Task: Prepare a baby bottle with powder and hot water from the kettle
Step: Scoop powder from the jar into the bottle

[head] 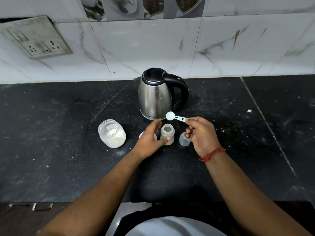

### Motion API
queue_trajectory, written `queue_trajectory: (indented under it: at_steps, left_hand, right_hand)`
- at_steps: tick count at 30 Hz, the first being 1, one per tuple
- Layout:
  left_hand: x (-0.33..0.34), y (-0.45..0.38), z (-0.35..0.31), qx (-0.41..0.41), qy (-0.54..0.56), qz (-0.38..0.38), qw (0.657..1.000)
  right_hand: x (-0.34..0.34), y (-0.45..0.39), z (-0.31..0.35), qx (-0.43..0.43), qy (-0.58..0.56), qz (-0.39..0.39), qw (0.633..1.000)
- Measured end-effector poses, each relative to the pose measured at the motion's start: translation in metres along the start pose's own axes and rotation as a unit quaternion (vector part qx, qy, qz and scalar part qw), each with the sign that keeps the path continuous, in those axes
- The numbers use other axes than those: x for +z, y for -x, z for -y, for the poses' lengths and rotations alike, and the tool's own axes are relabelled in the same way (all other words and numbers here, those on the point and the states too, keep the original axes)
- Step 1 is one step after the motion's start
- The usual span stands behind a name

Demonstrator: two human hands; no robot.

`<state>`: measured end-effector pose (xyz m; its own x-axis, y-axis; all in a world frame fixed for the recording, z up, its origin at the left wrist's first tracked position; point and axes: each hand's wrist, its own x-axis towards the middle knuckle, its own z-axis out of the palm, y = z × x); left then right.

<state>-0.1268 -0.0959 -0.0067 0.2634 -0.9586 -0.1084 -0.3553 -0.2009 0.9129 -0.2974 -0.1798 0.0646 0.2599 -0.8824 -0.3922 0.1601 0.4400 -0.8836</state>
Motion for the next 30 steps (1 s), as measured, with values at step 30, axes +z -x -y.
queue_trajectory:
  at_steps: [30]
  left_hand:
    - [-0.175,0.079,0.056,-0.004,0.022,-0.31,0.951]
  right_hand:
    - [0.196,-0.013,-0.082,-0.273,0.554,0.145,0.773]
